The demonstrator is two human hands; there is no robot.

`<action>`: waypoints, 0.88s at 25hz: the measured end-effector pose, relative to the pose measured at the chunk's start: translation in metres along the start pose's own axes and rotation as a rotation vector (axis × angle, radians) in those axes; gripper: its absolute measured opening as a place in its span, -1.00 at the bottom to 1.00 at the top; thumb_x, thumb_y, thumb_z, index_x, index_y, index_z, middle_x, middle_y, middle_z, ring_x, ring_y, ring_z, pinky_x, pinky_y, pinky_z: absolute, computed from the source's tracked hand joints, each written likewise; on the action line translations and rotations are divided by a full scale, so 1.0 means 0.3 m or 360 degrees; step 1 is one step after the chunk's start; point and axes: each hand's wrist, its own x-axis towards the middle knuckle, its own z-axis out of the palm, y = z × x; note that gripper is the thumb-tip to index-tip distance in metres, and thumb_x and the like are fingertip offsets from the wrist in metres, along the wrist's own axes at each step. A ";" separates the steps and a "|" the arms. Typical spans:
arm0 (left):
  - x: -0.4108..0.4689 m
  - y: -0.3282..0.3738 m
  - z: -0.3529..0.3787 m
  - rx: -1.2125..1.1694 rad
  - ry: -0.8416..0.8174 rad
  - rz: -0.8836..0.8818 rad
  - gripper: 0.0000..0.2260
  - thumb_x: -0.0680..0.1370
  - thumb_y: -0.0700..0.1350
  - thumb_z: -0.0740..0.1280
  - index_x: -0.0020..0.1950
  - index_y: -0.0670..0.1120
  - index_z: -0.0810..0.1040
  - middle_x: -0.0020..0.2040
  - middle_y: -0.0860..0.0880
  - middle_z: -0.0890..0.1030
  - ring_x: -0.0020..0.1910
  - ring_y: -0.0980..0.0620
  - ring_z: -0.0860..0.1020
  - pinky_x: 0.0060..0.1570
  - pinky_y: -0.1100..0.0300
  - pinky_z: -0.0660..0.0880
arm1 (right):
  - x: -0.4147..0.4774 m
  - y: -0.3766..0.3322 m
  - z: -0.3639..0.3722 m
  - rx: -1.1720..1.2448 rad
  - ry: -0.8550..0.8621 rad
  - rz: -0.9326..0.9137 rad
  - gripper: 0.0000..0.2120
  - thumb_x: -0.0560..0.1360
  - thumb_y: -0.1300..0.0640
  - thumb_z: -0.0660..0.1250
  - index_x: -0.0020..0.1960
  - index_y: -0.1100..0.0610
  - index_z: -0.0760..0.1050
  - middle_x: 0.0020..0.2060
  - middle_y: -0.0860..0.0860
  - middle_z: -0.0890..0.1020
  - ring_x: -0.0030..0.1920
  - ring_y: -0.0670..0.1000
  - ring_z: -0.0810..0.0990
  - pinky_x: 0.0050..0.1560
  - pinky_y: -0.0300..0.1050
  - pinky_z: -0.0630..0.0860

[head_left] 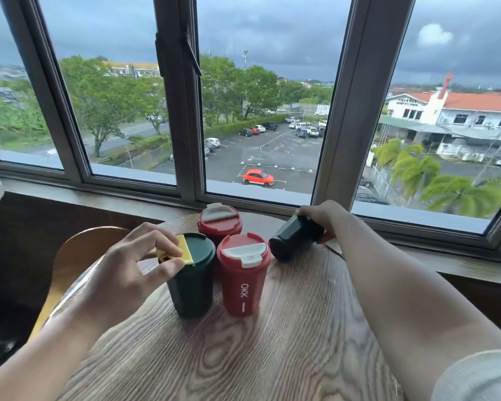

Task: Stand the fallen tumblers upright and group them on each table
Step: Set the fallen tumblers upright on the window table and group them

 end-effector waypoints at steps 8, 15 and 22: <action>-0.006 -0.010 -0.011 0.0005 -0.0001 0.0039 -0.80 0.42 0.17 0.42 -0.11 0.08 0.69 0.13 0.10 0.65 0.20 0.08 0.61 0.12 0.36 0.52 | -0.173 0.006 0.043 -0.0371 0.0320 -0.1494 -0.61 0.36 -0.04 0.60 0.13 0.08 0.69 0.12 -0.02 0.65 0.08 0.01 0.62 0.15 -0.09 0.53; -0.008 -0.020 0.000 -0.0012 0.0023 0.0074 -0.83 0.44 0.14 0.42 -0.12 0.07 0.67 0.10 0.09 0.65 0.18 0.06 0.62 0.06 0.35 0.55 | -0.190 0.053 0.059 -0.0213 0.0361 -0.1463 -0.78 0.43 -0.08 0.55 0.03 -0.02 0.73 0.33 -0.01 0.57 0.23 -0.02 0.58 0.23 -0.11 0.45; -0.028 -0.013 0.010 0.0082 0.0062 -0.0005 -0.93 0.45 0.09 0.46 -0.09 0.17 0.65 0.27 0.23 0.52 0.28 0.24 0.52 0.08 0.47 0.49 | -0.158 -0.003 0.026 -0.0090 0.0255 -0.1362 -0.77 0.56 0.14 0.45 0.20 -0.02 0.71 0.10 -0.05 0.68 -0.05 -0.12 0.64 0.12 -0.12 0.53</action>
